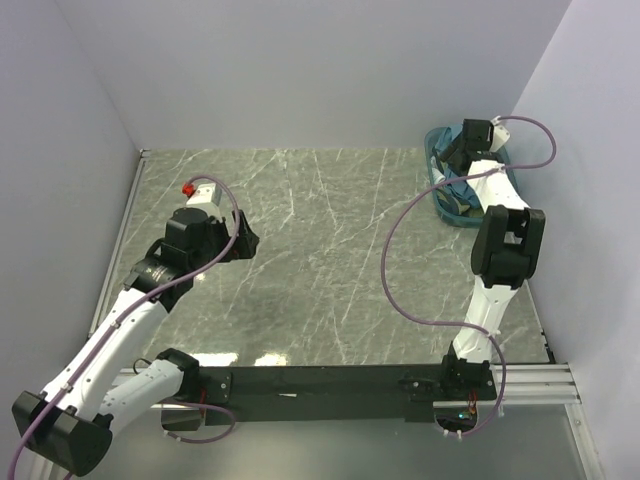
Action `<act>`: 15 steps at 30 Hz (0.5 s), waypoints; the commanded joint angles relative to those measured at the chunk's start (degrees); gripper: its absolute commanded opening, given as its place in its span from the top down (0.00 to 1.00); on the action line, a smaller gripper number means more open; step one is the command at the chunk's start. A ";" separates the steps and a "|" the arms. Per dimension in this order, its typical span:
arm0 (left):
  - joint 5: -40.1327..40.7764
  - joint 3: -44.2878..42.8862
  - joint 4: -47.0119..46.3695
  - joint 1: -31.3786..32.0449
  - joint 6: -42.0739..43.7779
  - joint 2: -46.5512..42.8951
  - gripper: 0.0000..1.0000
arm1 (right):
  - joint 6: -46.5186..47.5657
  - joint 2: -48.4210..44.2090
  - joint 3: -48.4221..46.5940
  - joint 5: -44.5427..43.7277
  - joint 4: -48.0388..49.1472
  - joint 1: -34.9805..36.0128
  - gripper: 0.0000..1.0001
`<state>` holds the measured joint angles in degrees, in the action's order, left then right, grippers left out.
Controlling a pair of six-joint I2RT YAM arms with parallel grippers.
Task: Fold and stack the tank tops
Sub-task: Grab the tank top from the pile
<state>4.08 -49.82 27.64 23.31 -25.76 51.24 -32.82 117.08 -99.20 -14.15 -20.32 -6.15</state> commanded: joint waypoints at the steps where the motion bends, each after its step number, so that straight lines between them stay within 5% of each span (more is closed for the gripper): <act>1: -1.44 0.25 -1.89 -0.28 0.01 0.17 0.01 | 0.12 0.69 1.72 0.09 2.91 0.09 0.21; 10: -3.02 0.43 -2.33 -0.28 -0.08 0.87 0.01 | 0.47 2.54 3.66 1.23 4.05 0.09 0.37; 15: -3.20 0.43 -2.15 -0.28 -0.17 1.05 0.01 | 0.56 2.19 4.89 0.62 4.32 0.09 0.55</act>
<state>2.13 -49.69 27.24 23.31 -25.76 52.40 -32.42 119.72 -94.72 -12.95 -18.26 -6.15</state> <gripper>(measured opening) 0.987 0.469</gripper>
